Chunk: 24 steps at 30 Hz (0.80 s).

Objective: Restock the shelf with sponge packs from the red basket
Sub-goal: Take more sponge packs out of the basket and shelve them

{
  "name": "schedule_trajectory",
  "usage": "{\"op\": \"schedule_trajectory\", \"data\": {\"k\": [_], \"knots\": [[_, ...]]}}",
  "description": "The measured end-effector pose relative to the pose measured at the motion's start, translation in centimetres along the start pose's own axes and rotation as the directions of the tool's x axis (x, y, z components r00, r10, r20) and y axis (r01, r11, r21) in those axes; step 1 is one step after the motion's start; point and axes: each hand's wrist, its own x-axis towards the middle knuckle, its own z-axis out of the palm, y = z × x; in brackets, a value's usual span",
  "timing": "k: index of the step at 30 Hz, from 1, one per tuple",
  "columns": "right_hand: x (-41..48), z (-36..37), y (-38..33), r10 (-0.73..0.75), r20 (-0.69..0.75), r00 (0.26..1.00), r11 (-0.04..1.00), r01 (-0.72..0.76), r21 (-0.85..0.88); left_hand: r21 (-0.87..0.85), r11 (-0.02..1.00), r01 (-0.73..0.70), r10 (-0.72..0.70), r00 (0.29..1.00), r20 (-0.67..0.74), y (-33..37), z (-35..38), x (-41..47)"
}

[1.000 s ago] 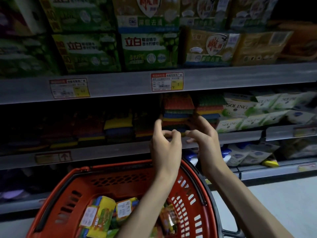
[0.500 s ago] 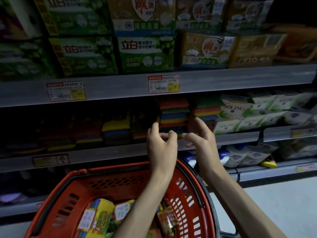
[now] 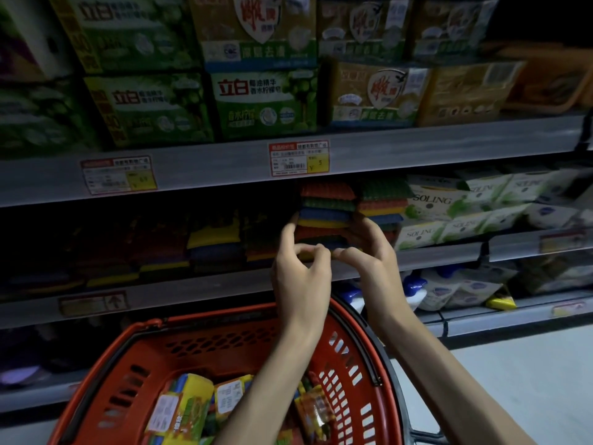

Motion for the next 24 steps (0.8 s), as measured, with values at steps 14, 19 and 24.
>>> {"op": "schedule_trajectory", "data": {"k": [14,19,24], "knots": [[-0.52,-0.4,-0.05,-0.001,-0.011,1.0,0.999,0.001,-0.053,-0.012,1.0,0.02,-0.02,0.999,0.036,-0.61,-0.4,-0.24],[-0.46,-0.31,-0.14,-0.021,-0.008,1.0,0.999,0.02,-0.041,-0.011,1.0,0.018,-0.018,1.0,0.019,-0.41,-0.51,-0.15],[-0.27,-0.33,0.19,-0.048,-0.012,0.999,0.999,0.048,-0.015,0.003,1.0,0.026,-0.026,1.0,0.01,-0.49,-0.72,-0.11]]}}
